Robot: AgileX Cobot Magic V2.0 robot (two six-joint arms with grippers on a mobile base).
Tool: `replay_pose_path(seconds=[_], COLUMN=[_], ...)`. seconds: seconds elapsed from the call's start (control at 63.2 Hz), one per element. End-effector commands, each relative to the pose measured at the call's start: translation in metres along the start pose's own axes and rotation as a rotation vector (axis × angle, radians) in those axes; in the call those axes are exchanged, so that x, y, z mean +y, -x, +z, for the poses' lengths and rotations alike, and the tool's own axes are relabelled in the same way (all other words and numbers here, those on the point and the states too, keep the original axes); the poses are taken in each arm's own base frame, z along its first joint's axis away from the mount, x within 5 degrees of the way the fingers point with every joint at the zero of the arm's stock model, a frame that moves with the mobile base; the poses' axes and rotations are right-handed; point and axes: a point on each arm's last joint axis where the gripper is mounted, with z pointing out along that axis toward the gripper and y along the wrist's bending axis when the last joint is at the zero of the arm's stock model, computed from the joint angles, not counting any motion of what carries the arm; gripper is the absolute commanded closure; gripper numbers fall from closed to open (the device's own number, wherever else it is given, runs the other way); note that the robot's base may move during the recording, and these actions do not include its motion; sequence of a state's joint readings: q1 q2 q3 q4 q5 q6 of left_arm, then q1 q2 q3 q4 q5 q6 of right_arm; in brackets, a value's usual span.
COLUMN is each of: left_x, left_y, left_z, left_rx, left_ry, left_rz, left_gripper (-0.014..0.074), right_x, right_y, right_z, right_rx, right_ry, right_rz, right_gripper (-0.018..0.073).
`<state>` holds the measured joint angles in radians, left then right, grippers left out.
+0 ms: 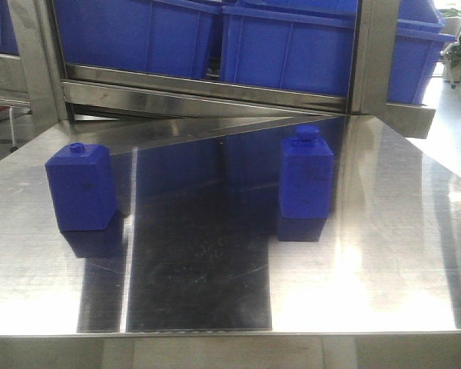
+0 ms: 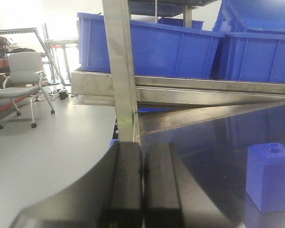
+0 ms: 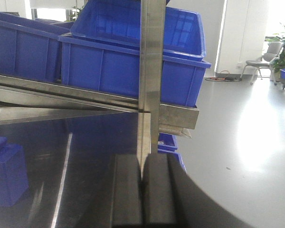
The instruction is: Pick and sort blue part to right shelf
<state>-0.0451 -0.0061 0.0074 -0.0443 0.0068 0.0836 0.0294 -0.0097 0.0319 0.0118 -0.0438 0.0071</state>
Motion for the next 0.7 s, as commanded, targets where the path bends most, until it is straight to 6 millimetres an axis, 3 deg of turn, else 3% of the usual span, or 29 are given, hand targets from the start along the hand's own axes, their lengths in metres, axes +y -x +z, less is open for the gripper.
replay_pose_path(seconds=[0.0, 0.332, 0.681], left_x=[0.0, 0.0, 0.0], left_y=[0.0, 0.0, 0.0], left_z=[-0.001, -0.001, -0.001], left_rx=[-0.074, -0.074, -0.074], left_ry=[0.007, 0.007, 0.007], left_rz=[-0.009, -0.009, -0.009], left_gripper=[0.0472, 0.0472, 0.0472], right_x=[0.0, 0.0, 0.001], right_y=[0.017, 0.018, 0.053], right_z=[-0.003, -0.003, -0.007], right_rx=[-0.13, -0.133, 0.025], right_ry=[-0.004, -0.004, -0.002], right_rz=[-0.007, -0.007, -0.007], right_gripper=[0.0531, 0.0531, 0.0531])
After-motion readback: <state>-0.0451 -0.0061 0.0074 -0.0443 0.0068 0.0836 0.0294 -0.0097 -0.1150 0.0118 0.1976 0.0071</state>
